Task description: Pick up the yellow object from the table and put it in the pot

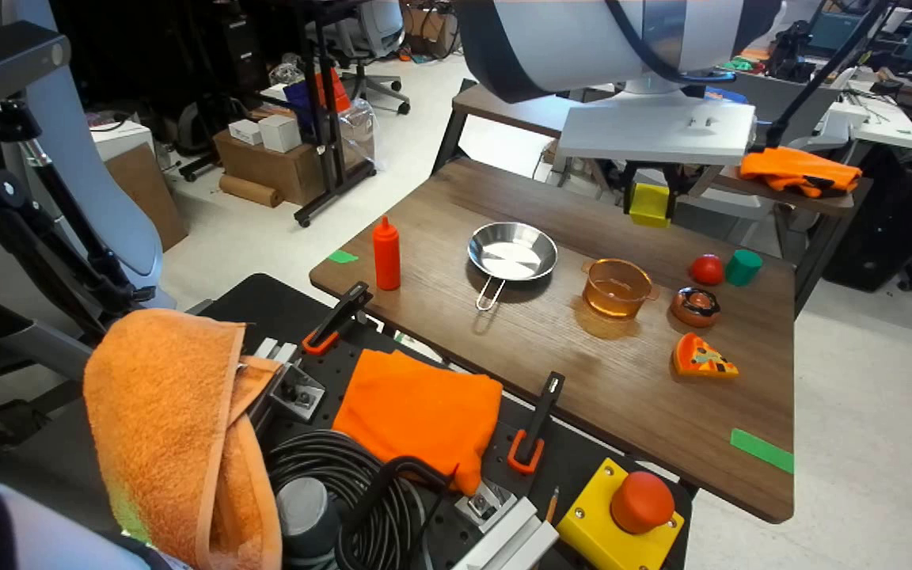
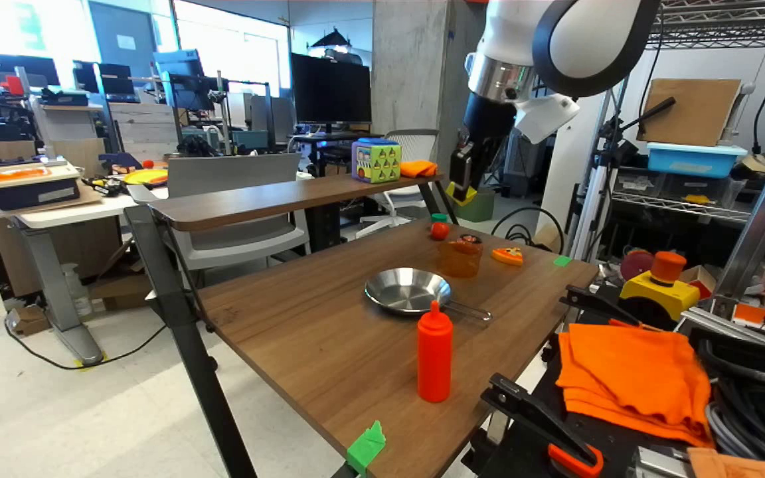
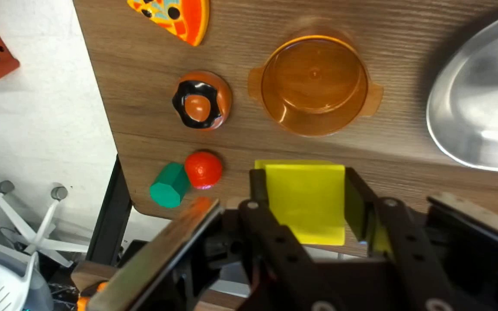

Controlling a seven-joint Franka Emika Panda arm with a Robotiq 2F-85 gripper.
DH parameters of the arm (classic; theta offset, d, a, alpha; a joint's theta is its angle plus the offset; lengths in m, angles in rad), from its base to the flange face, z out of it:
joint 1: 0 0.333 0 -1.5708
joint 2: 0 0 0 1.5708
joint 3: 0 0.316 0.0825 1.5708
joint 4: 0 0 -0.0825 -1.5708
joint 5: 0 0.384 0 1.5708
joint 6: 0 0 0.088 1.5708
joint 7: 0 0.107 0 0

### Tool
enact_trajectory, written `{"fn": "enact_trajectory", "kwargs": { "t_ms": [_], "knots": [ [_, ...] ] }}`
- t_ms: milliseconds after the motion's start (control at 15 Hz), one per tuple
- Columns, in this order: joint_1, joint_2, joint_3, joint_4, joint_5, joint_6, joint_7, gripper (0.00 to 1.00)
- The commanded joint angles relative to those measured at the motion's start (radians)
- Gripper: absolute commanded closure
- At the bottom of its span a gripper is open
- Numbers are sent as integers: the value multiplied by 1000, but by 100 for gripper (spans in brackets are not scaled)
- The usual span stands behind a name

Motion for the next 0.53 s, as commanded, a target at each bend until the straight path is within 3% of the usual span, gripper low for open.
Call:
{"fn": "enact_trajectory", "kwargs": {
  "t_ms": [0,267,467],
  "knots": [
    [11,-37,-41,-65,-51,45,40,80],
    [-3,-39,-36,-89,-30,43,13,80],
    [-39,-40,9,-99,24,30,-62,80]
  ]
}}
